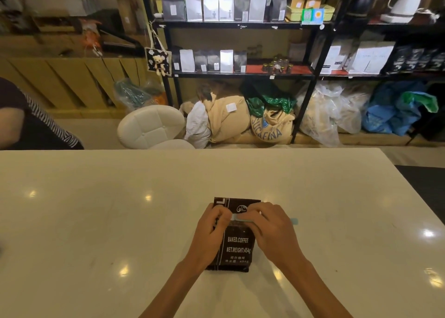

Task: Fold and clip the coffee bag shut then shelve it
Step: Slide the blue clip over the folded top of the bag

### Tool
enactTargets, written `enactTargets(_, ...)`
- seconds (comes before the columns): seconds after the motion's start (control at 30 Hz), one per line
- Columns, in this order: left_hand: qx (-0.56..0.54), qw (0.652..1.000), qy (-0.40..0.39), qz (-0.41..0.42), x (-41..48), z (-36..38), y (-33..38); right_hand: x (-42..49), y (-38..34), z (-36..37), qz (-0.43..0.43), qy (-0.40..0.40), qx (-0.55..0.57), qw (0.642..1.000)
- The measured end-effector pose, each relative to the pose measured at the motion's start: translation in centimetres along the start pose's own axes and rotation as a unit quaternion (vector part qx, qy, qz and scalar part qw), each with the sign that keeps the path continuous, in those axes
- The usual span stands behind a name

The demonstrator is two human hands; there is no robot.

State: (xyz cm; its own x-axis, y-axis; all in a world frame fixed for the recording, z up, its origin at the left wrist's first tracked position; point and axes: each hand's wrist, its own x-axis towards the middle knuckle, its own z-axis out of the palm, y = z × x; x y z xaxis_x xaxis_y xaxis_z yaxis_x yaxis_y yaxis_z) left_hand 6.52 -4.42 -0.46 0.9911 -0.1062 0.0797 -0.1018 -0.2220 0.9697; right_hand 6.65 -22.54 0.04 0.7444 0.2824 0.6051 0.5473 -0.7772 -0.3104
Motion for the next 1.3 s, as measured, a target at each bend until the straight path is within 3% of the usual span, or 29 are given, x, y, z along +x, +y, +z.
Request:
enactTargets(0.2, 0.053, 0.997, 0.06, 0.01, 0.1, 0.1, -0.4, -0.5, 0.8, -0.5, 0.035, -0.041, -0.012, 0.998)
enactTargets(0.4, 0.03, 0.999, 0.039, -0.007, -0.1, 0.2, -0.4, -1.5, 2.0, -1.4, 0.054, -0.001, -0.02, 0.998)
enactTargets(0.7, 0.02, 0.997, 0.069, -0.006, 0.0, 0.5, 0.1, -2.3, 1.9, -2.0, 0.188, -0.046, 0.176, 0.965)
enactTargets(1.0, 0.036, 0.998, 0.052, 0.008, 0.3, 0.5, 0.3, -3.0, 1.6, -1.7, 0.187, -0.021, 0.19, 0.964)
enactTargets(1.3, 0.056, 0.997, 0.047, 0.009, 0.8, 0.7, 0.0, -3.2, 1.2, -2.1, 0.226, -0.022, 0.255, 0.94)
